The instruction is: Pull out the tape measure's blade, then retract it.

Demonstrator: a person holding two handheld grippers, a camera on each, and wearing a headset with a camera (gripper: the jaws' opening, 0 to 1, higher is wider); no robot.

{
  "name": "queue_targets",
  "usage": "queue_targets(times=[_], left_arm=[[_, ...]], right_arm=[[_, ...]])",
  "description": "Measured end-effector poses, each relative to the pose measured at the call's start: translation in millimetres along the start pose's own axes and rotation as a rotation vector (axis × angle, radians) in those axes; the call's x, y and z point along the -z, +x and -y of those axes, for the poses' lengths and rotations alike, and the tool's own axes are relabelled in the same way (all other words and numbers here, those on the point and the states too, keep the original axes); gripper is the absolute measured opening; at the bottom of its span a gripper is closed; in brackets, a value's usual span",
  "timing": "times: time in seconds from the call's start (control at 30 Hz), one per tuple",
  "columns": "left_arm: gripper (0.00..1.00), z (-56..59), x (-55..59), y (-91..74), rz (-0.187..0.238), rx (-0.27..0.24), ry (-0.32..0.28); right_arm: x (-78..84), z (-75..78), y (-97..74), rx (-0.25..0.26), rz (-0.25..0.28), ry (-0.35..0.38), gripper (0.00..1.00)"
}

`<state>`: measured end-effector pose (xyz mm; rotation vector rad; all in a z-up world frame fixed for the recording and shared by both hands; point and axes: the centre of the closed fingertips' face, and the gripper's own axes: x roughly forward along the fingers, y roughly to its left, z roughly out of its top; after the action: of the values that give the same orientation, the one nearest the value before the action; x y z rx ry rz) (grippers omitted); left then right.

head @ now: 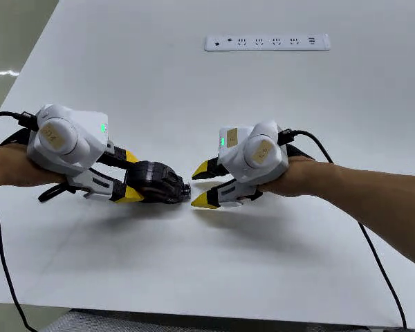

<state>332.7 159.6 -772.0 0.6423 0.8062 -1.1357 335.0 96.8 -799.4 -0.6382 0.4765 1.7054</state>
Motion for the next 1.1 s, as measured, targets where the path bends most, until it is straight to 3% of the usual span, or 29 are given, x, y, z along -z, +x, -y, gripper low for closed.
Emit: queue_targets(times=[0.23, 0.67, 1.1], left_arm=[[0.26, 0.0, 0.0, 0.5, 0.008, 0.004, -0.002], [0.26, -0.6, -0.6, 1.0, 0.017, 0.023, -0.018], [0.25, 0.2, -0.2, 0.6, 0.005, 0.028, -0.020]], right_arm=[[0.3, 1.2, 8.5, -0.003, -0.017, -0.017, 0.17], [1.2, 3.7, 13.0, 0.016, -0.023, 0.020, 0.11], [1.6, 2.7, 11.7, 0.010, -0.047, -0.048, 0.08]])
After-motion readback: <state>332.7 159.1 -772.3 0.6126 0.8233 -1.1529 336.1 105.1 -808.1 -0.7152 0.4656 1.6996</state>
